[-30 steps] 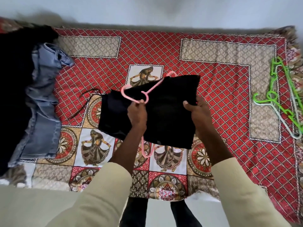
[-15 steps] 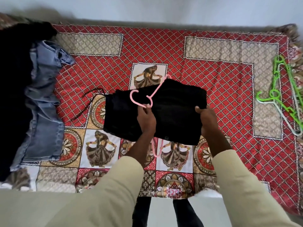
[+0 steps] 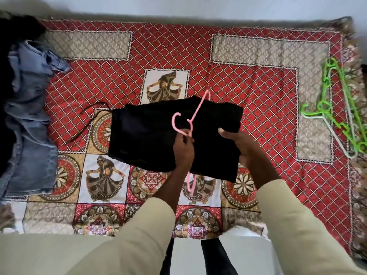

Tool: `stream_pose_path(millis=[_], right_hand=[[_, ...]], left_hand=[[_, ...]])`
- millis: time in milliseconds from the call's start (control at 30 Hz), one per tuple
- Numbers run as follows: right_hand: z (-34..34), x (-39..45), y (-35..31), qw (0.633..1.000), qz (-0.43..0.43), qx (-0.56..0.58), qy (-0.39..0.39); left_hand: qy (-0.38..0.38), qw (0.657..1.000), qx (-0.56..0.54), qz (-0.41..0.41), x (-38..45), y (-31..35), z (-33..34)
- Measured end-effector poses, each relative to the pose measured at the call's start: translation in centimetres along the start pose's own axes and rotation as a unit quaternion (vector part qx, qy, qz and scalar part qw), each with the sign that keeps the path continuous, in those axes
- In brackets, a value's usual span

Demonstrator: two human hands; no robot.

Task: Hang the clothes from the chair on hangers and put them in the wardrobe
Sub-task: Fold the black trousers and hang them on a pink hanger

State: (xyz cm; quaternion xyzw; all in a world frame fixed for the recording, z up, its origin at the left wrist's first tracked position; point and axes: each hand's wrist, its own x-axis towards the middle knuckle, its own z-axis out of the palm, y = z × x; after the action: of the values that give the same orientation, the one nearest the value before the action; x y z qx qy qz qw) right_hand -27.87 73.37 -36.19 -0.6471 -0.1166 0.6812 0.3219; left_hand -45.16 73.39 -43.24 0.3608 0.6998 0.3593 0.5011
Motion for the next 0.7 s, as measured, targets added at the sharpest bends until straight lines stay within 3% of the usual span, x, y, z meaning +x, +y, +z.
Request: stream_pose_path(millis=[67, 133, 267, 433, 600, 700], right_hand=[[-0.5, 0.2, 0.6, 0.999, -0.025, -0.028, -0.012], [-1.5, 0.9, 1.1, 0.997, -0.05, -0.048, 0.033], [-4.1, 2.5, 1.8, 0.988, -0.057, -0.08, 0.117], [-3.8, 4.7, 3.4, 0.98, -0.026, -0.069, 0.184], [-4.8, 5.2, 4.3, 0.982, -0.013, -0.069, 0.176], [-5.2, 4.7, 5.0, 0.975, -0.019, -0.133, 0.175]], left_hand=[[-0.019, 0.999, -0.025, -0.023, 0.5, 0.7, 0.8], [-0.016, 0.993, -0.09, -0.071, 1.4, 1.8, 0.4], [0.056, 0.977, -0.173, -0.114, 2.9, 2.8, -2.8], [0.051, 0.988, -0.131, -0.067, 1.6, 1.6, -2.8], [0.023, 0.977, -0.128, -0.168, 2.8, 0.0, -4.7], [0.003, 0.98, -0.129, -0.148, 2.4, 1.3, -4.2]])
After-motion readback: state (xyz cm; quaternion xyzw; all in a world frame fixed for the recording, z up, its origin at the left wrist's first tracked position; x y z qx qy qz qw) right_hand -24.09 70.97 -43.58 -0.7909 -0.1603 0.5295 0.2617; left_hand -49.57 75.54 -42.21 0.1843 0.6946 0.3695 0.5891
